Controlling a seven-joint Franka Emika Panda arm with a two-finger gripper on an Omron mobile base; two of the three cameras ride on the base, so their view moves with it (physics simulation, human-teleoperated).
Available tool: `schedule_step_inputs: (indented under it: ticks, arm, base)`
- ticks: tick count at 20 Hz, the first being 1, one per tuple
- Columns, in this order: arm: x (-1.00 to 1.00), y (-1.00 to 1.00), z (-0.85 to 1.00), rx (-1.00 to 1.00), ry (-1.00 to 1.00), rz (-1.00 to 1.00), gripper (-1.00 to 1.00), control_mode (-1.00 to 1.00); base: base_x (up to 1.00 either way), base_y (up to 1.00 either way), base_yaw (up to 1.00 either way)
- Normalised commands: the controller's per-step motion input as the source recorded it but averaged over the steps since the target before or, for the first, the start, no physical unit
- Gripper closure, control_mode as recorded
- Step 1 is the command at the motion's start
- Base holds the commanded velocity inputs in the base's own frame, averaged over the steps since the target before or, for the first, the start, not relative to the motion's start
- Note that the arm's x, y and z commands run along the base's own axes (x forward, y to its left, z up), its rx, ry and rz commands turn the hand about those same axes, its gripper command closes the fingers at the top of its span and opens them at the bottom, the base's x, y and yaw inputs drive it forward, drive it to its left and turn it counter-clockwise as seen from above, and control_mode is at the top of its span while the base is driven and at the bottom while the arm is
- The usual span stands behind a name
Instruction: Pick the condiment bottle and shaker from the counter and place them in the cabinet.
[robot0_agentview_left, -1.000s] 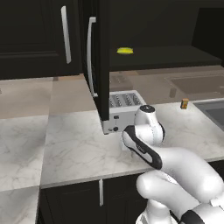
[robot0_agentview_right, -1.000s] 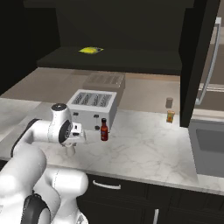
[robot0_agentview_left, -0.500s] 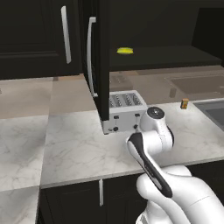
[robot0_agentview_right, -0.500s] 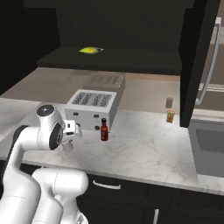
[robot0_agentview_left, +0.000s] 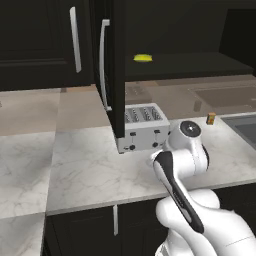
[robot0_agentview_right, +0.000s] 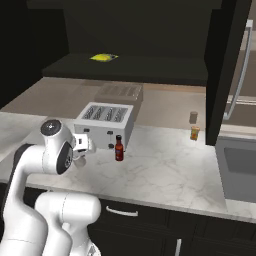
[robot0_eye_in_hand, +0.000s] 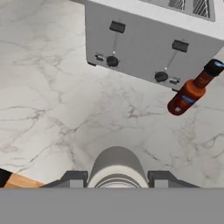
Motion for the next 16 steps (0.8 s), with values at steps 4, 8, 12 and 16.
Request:
schedule_step_inputs:
  ticks: [4,8,12,16]
  arm:
    - [0.0,-0.06,0.45,0.04,0.0,0.0,1.0,-1.0]
    - [0.0,0.0,0.52,0.04,0.0,0.0,1.0,-1.0]
    - [0.0,0.0,0.51,0.03,0.0,0.0,1.0,-1.0]
    - [0.0,0.0,0.45,0.01,0.0,0.0,1.0,-1.0]
  base:
    - [0.0,0.0,0.0]
    - [0.0,0.0,0.0]
    - [0.0,0.0,0.0]
    - [0.0,0.0,0.0]
